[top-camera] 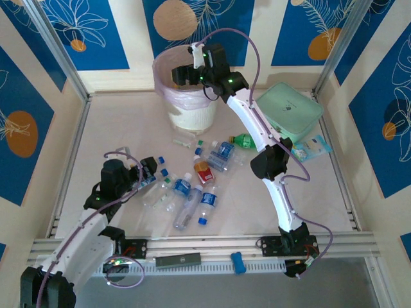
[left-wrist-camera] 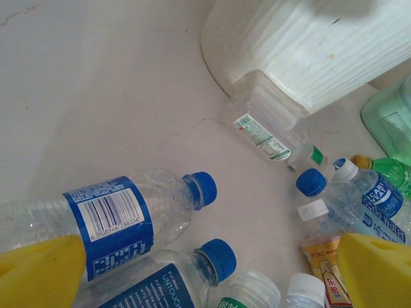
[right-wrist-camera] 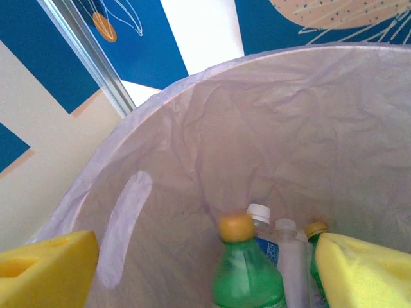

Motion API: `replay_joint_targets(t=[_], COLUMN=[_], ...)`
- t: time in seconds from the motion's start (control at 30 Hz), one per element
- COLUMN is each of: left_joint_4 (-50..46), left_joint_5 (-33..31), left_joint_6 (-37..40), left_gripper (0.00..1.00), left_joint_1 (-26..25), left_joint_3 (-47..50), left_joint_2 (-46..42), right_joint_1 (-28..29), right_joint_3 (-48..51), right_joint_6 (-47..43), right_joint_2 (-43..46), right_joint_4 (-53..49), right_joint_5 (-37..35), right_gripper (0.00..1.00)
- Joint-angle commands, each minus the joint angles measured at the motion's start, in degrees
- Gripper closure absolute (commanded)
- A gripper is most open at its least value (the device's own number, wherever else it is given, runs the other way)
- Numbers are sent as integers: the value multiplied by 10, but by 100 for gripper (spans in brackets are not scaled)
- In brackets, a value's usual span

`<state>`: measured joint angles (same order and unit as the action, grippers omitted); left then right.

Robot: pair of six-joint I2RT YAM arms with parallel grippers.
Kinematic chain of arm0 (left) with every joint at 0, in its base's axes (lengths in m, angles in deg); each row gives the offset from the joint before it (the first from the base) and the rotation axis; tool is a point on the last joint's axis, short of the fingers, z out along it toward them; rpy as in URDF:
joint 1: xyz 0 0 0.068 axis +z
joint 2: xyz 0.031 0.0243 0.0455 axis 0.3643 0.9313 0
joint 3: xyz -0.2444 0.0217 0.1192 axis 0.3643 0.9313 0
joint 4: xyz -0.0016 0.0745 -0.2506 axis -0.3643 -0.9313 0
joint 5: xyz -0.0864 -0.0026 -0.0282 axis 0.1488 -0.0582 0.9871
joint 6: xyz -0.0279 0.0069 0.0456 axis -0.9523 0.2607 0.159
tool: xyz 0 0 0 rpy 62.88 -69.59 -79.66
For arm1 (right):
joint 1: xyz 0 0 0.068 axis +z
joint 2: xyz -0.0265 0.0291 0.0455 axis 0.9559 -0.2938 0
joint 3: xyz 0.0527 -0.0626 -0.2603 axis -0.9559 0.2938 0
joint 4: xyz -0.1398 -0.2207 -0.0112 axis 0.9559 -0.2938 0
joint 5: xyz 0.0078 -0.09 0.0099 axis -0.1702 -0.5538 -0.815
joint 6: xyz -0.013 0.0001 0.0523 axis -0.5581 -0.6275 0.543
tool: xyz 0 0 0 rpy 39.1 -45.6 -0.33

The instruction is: Put the plastic bottles in the bin

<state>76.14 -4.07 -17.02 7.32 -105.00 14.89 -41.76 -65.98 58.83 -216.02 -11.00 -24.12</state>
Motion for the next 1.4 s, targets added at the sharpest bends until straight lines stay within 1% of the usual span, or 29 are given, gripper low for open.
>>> replay_joint_targets(t=[0.0,0.07,0.2,0.33,0.43,0.57,0.77,0.87,0.93,1.07,1.2,1.37], left_joint_4=[5,6,8,8,7,1,-44,-86,-109,-123,-151,-195], left_joint_5=[4,5,6,7,8,0,-31,-42,-57,-65,-82,-71], left_joint_6=[6,4,-3,-12,-19,-17,41,77,80,76,82,90], left_gripper=[0,0,0,0,0,0,0,0,0,0,0,0], left_joint_1=[6,7,7,7,7,7,7,9,11,17,19,19], left_joint_3=[-16,-17,-17,-18,-21,-35,-82,-117,-131,-137,-156,-177], left_joint_2=[3,5,9,15,22,33,55,79,93,114,139,167], right_joint_1=[2,2,3,7,11,14,12,10,9,8,8,7], right_joint_3=[-23,-23,-8,60,135,273,488,581,636,738,816,909], right_joint_6=[-3,-3,1,-3,-9,-14,-6,9,21,51,83,134], right_joint_2=[11,21,50,106,157,242,370,418,444,490,525,560], right_joint_4=[11,5,-12,-7,8,54,137,159,166,191,206,228], right_joint_5=[1,1,2,-1,-5,-5,-14,-17,-23,-44,-51,-77], right_gripper=[7,5,3,3,3,2,2,1,1,1,1,1])
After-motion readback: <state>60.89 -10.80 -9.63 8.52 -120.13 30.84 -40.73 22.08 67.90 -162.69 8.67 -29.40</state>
